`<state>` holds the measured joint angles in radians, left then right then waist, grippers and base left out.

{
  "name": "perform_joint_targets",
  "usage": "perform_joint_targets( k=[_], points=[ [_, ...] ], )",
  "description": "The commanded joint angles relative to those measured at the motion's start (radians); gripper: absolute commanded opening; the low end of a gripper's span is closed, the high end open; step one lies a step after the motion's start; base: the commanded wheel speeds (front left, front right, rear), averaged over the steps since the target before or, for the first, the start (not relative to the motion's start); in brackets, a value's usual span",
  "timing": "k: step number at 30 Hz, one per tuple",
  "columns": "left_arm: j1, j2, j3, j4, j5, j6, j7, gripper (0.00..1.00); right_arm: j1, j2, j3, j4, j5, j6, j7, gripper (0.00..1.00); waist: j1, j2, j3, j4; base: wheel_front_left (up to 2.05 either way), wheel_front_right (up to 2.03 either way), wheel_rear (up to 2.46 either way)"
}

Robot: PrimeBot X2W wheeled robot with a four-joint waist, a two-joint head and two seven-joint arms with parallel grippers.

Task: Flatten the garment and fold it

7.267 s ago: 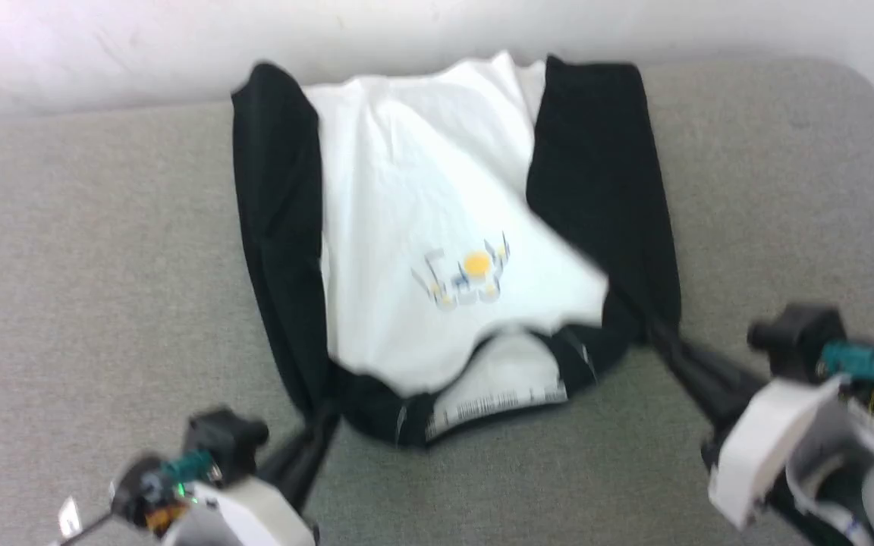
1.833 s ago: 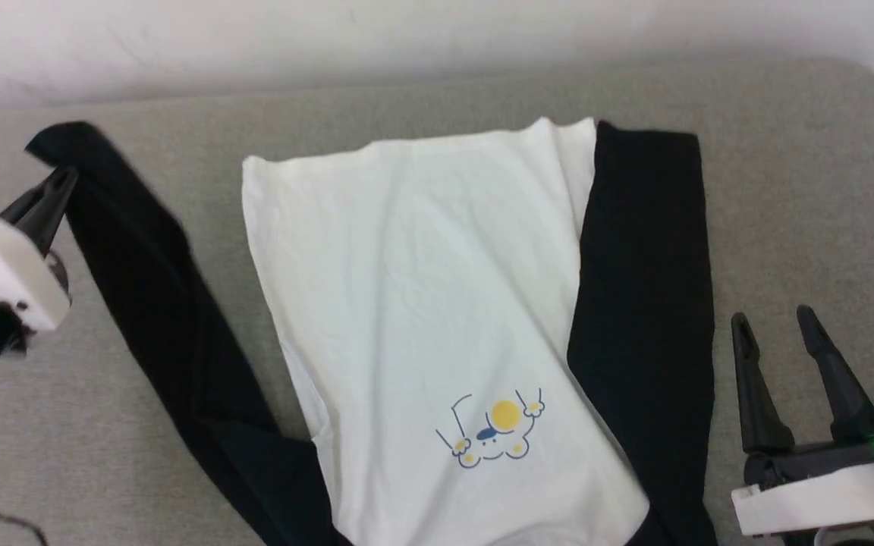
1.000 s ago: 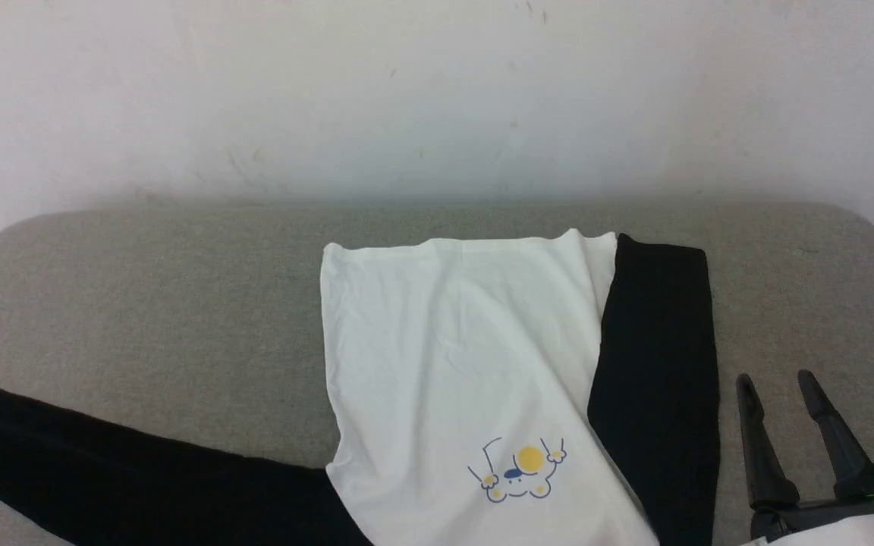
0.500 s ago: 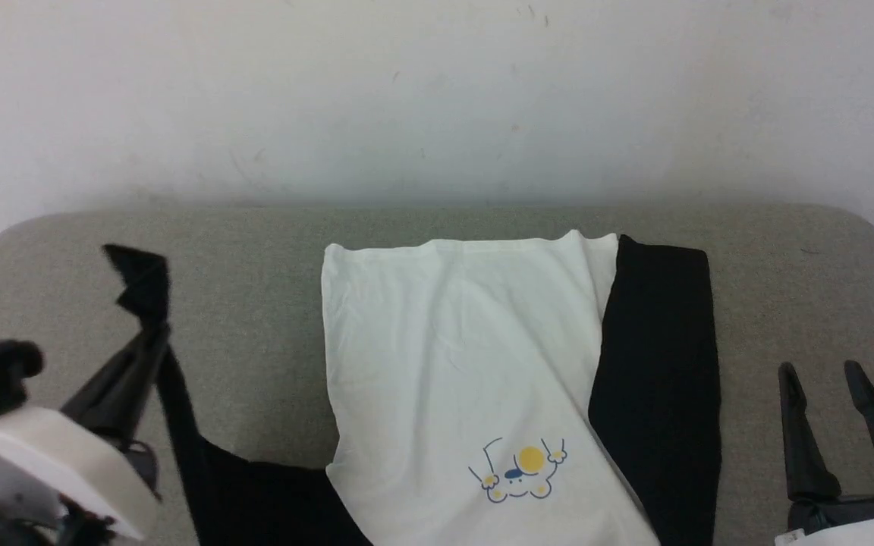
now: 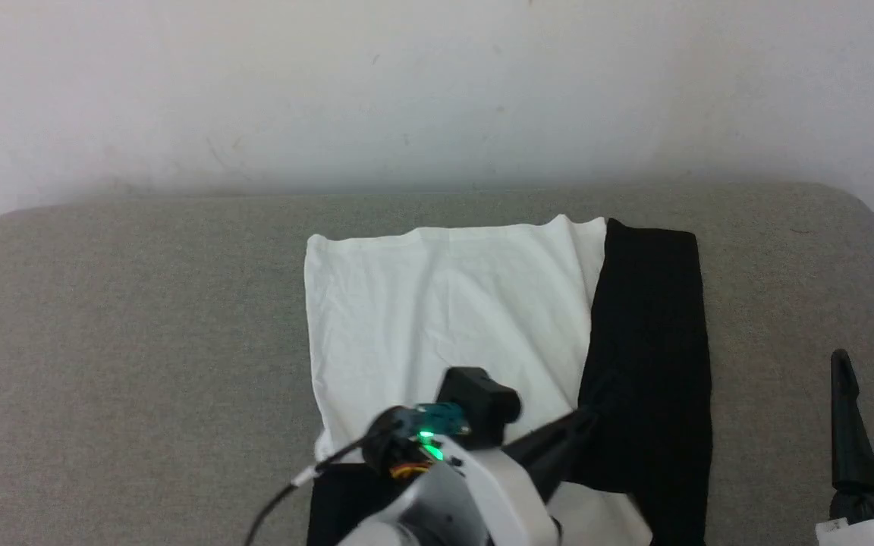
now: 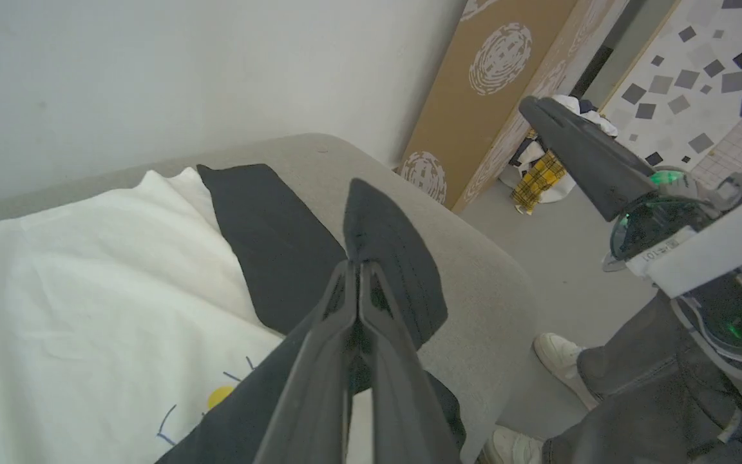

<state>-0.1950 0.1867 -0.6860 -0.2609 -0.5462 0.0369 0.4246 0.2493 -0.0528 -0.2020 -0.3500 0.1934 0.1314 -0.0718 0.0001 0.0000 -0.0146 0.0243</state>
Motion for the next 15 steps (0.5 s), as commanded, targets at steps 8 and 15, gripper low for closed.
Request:
perform_joint_targets(
  k=[8, 15],
  points=[
    [-0.1, -0.127, -0.15, 0.302, 0.06, -0.017, -0.126, 0.0, -0.029, 0.003, 0.001, -0.007, 0.013, -0.001, -0.01, 1.0, -0.0001, 0.0, 0.061, -0.043, 0.0, 0.0, 0.0],
    [-0.165, -0.136, -0.29, 0.451, 0.037, -0.046, -0.13, 0.0, -0.046, 0.003, -0.002, 0.0, 0.016, -0.001, -0.019, 1.0, -0.0001, 0.0, 0.096, -0.055, 0.0, 0.0, 0.0]
  ],
)
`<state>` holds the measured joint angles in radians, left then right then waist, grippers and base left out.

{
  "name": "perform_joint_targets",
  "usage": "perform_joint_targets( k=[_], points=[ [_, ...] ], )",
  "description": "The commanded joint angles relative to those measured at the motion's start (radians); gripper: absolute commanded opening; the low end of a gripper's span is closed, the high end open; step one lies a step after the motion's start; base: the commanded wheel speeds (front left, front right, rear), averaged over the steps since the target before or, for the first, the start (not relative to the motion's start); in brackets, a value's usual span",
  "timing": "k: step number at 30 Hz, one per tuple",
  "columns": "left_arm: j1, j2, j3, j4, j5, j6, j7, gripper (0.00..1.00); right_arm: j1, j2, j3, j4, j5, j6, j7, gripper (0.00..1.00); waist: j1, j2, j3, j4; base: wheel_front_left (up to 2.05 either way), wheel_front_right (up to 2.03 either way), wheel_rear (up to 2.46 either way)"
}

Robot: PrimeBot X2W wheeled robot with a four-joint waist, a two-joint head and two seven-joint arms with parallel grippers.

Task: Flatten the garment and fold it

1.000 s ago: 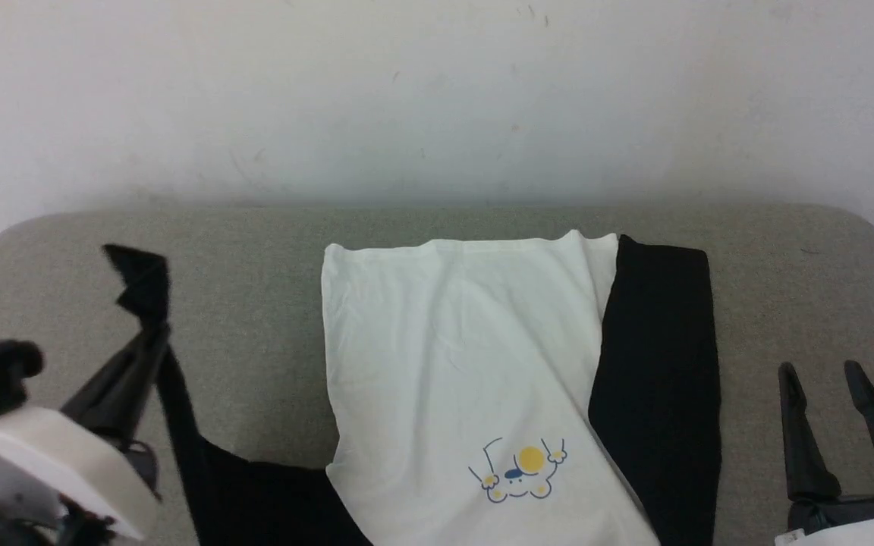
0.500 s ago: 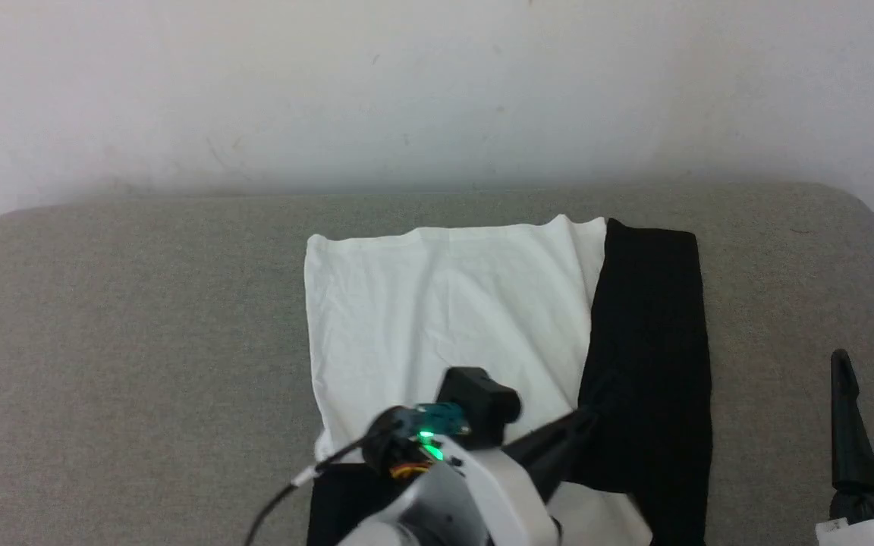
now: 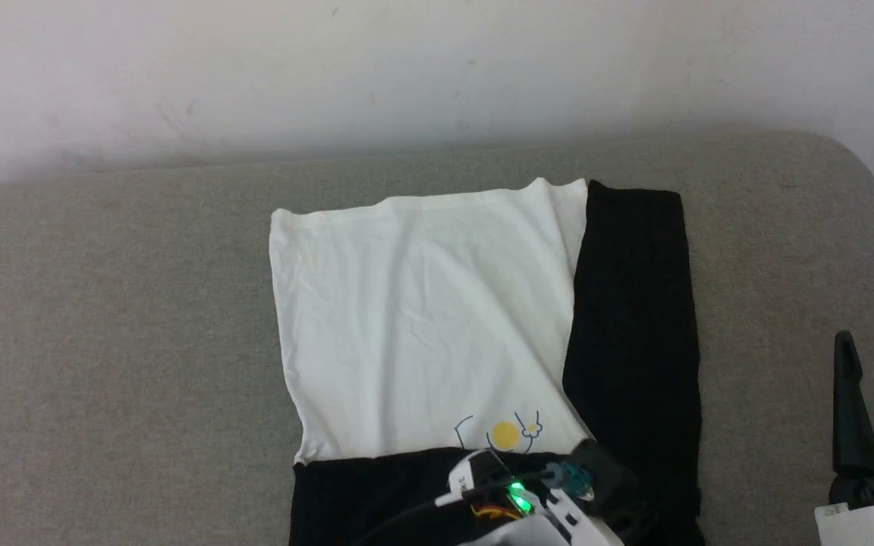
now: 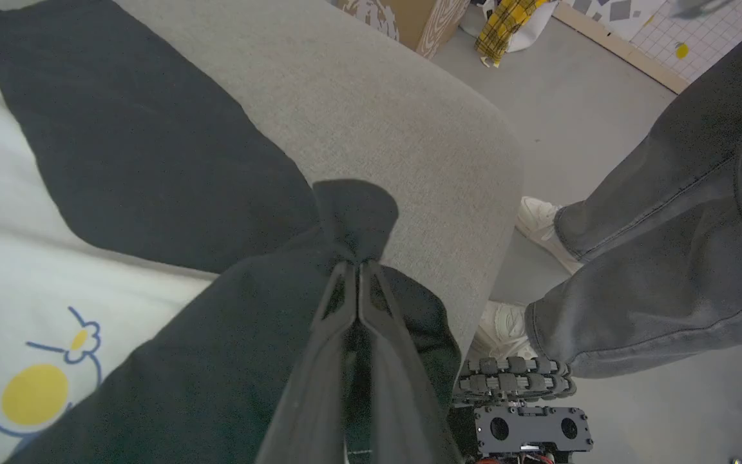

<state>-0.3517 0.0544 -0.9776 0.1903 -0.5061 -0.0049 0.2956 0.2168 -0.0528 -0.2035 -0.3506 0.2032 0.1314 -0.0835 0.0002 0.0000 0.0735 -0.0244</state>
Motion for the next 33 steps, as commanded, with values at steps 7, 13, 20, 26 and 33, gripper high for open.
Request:
perform_joint_targets(
  k=[7, 13, 20, 26, 33],
  points=[
    [-0.032, -0.004, -0.11, 0.166, -0.044, -0.003, 0.039, 0.0, -0.035, 0.003, 0.022, 0.019, 0.01, -0.001, -0.013, 1.0, -0.0002, 0.0, 0.03, -0.012, 0.0, 0.0, 0.0],
    [-0.08, -0.004, -0.152, 0.31, -0.073, 0.027, 0.005, 0.0, -0.057, 0.003, 0.056, 0.033, 0.006, -0.001, -0.011, 1.0, -0.0002, 0.0, 0.042, -0.026, 0.0, 0.0, 0.0],
    [-0.103, -0.004, -0.176, 0.28, -0.21, 0.019, -0.027, 1.0, -0.057, 0.003, 0.045, 0.042, 0.004, -0.001, -0.013, 1.0, -0.0002, 0.0, 0.04, -0.017, 0.0, 0.0, 0.0],
    [-0.115, -0.004, -0.141, 0.133, -0.385, 0.01, -0.027, 1.0, -0.04, 0.003, 0.034, 0.048, 0.009, -0.001, -0.01, 1.0, -0.0002, 0.0, 0.006, 0.01, 0.0, 0.0, 0.0],
    [-0.15, 0.062, 0.031, -0.064, -0.359, 0.087, -0.233, 1.0, -0.017, 0.003, 0.03, 0.044, 0.015, -0.001, -0.009, 1.0, -0.0002, 0.0, -0.028, 0.03, 0.0, 0.0, 0.0]
  ],
)
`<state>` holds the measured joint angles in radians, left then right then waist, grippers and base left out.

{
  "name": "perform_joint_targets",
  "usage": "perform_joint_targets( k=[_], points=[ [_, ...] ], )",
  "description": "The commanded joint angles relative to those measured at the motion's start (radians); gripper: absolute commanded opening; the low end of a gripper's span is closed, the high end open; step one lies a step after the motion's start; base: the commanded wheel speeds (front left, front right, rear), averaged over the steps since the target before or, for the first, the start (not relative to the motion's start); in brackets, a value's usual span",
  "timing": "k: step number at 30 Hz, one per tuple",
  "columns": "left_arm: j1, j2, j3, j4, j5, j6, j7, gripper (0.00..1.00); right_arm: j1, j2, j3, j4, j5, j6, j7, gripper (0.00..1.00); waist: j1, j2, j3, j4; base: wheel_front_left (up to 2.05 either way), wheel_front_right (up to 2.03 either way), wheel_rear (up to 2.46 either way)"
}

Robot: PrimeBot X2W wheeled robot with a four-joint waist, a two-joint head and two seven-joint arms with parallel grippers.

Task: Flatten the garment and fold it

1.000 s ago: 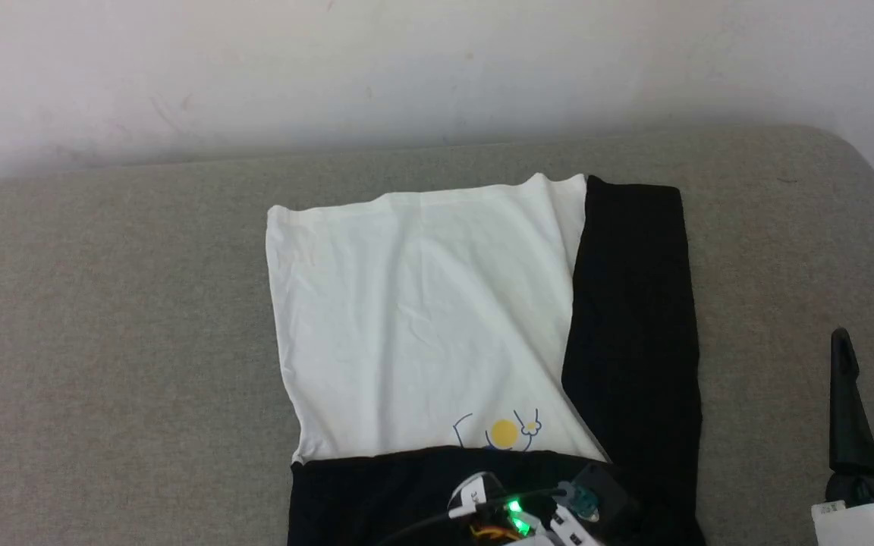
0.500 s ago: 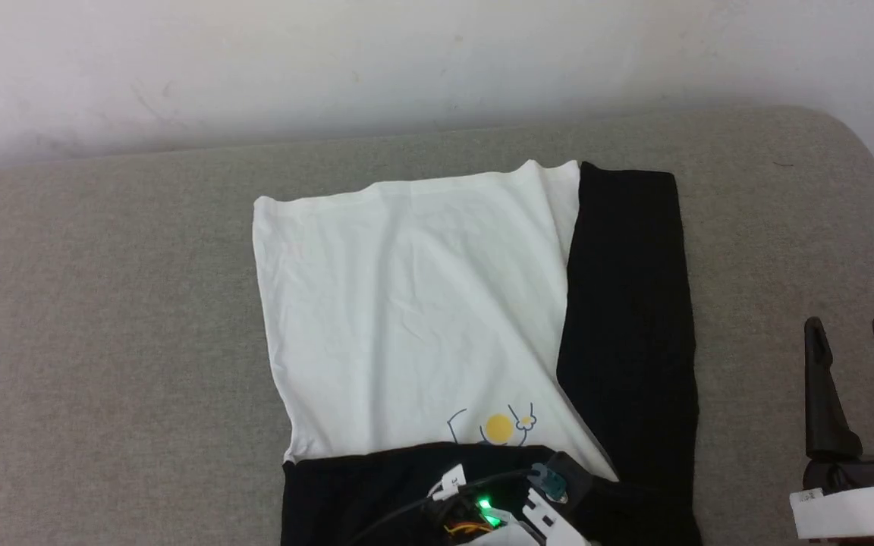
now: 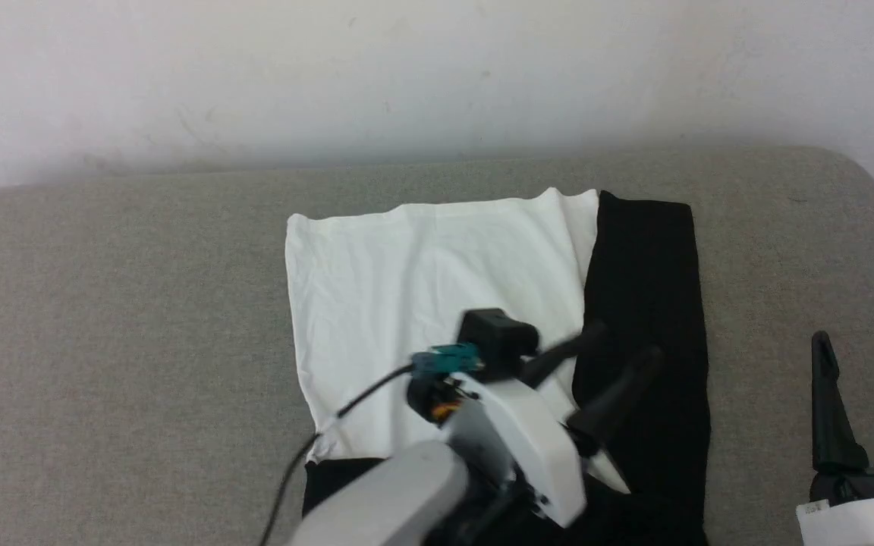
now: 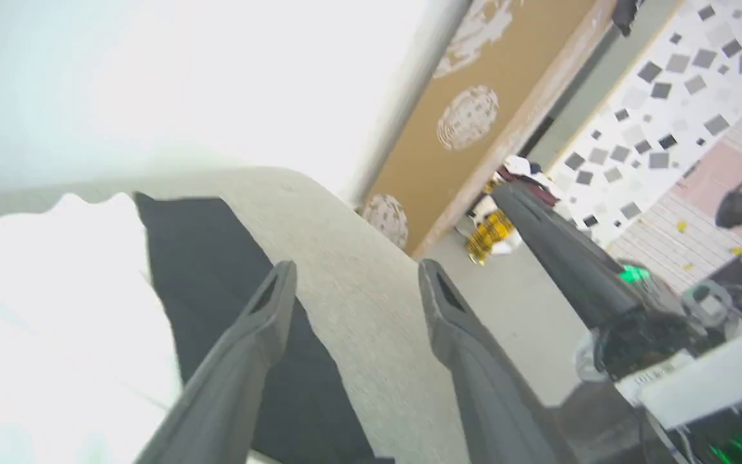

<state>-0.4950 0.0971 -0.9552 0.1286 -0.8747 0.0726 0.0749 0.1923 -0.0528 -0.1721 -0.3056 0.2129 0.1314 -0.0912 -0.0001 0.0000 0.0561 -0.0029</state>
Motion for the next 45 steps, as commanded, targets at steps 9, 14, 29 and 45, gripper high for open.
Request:
perform_joint_targets(
  k=[9, 14, 29, 45],
  points=[
    [0.181, 0.266, 0.286, -0.211, 0.129, 0.219, -0.314, 1.0, 0.023, 0.003, 0.027, 0.005, 0.008, -0.001, -0.002, 1.0, 0.0001, 0.0, -0.037, 0.009, 0.0, 0.0, 0.0],
    [0.395, 0.368, 0.45, -0.316, 0.215, 0.325, -0.336, 1.0, 0.034, 0.003, 0.032, 0.012, 0.016, -0.001, -0.009, 1.0, 0.0001, 0.0, -0.045, 0.014, 0.0, 0.0, 0.0],
    [0.743, 0.267, 0.697, -0.438, 0.445, 0.231, -0.337, 1.0, 0.062, 0.003, 0.038, 0.044, 0.047, -0.001, -0.025, 1.0, 0.0001, 0.0, -0.048, 0.036, 0.0, 0.0, 0.0],
    [0.629, 0.157, 0.758, -0.421, 0.513, 0.095, -0.337, 1.0, -0.545, -0.112, 0.026, -0.007, 0.1, -0.001, 0.36, 1.0, 0.0001, 0.0, 0.205, 0.0, 0.0, 0.0, 0.0]
  ],
)
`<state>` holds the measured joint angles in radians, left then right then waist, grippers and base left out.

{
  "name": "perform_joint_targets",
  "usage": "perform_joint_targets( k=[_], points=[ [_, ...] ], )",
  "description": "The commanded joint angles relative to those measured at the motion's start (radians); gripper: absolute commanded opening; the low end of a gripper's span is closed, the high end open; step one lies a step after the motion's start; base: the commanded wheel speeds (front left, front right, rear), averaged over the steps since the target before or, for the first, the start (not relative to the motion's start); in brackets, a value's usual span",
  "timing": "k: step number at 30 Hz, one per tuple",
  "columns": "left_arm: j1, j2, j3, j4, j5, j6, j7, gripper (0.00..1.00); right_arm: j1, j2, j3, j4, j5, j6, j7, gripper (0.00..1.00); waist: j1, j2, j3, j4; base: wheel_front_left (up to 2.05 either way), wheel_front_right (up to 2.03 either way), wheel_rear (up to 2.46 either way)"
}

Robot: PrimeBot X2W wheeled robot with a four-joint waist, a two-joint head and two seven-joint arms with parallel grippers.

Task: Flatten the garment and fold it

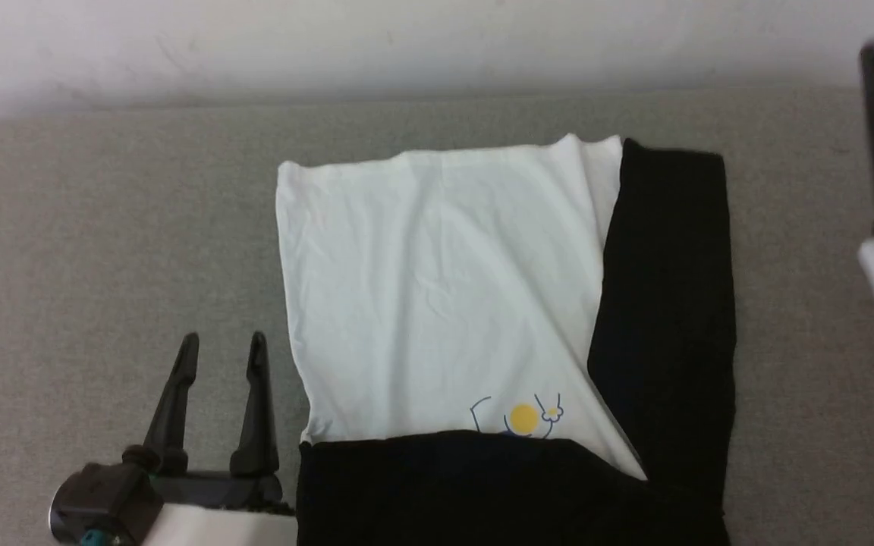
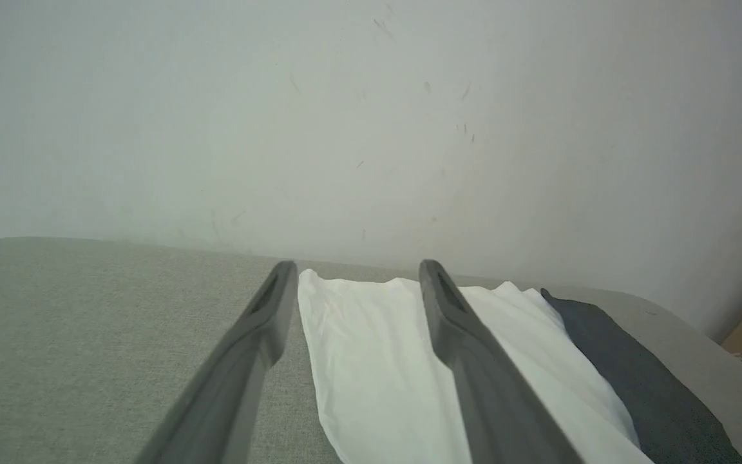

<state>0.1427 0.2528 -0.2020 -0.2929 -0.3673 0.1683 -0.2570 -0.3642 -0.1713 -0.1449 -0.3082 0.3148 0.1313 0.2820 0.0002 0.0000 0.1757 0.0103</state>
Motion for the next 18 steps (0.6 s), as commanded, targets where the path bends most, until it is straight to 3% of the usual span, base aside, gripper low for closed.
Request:
perform_joint_targets(
  k=[1, 4, 9, 18],
  points=[
    [-0.023, -0.005, 0.006, 0.001, 0.008, -0.011, -0.005, 1.0, -0.05, -0.022, 0.002, 0.018, 0.01, -0.001, 0.026, 1.0, -0.0002, 0.0, 0.105, -0.013, 0.0, 0.0, 0.0],
    [-0.065, -0.02, 0.008, 0.012, 0.023, -0.037, -0.005, 1.0, -0.225, -0.076, 0.006, 0.104, 0.036, -0.001, 0.124, 1.0, -0.0002, 0.0, 0.166, -0.008, 0.0, 0.0, 0.0],
    [-0.132, -0.047, 0.009, 0.019, 0.05, -0.072, -0.005, 1.0, -0.431, -0.097, -0.03, 0.307, 0.029, -0.001, 0.276, 1.0, -0.0002, 0.0, 0.246, 0.017, 0.0, 0.0, 0.0],
    [-0.176, -0.067, 0.029, -0.018, 0.092, -0.103, -0.005, 1.0, -0.562, -0.093, -0.128, 0.577, -0.107, -0.001, 0.493, 1.0, -0.0002, 0.0, 0.332, 0.079, 0.0, 0.0, 0.0]
  ],
)
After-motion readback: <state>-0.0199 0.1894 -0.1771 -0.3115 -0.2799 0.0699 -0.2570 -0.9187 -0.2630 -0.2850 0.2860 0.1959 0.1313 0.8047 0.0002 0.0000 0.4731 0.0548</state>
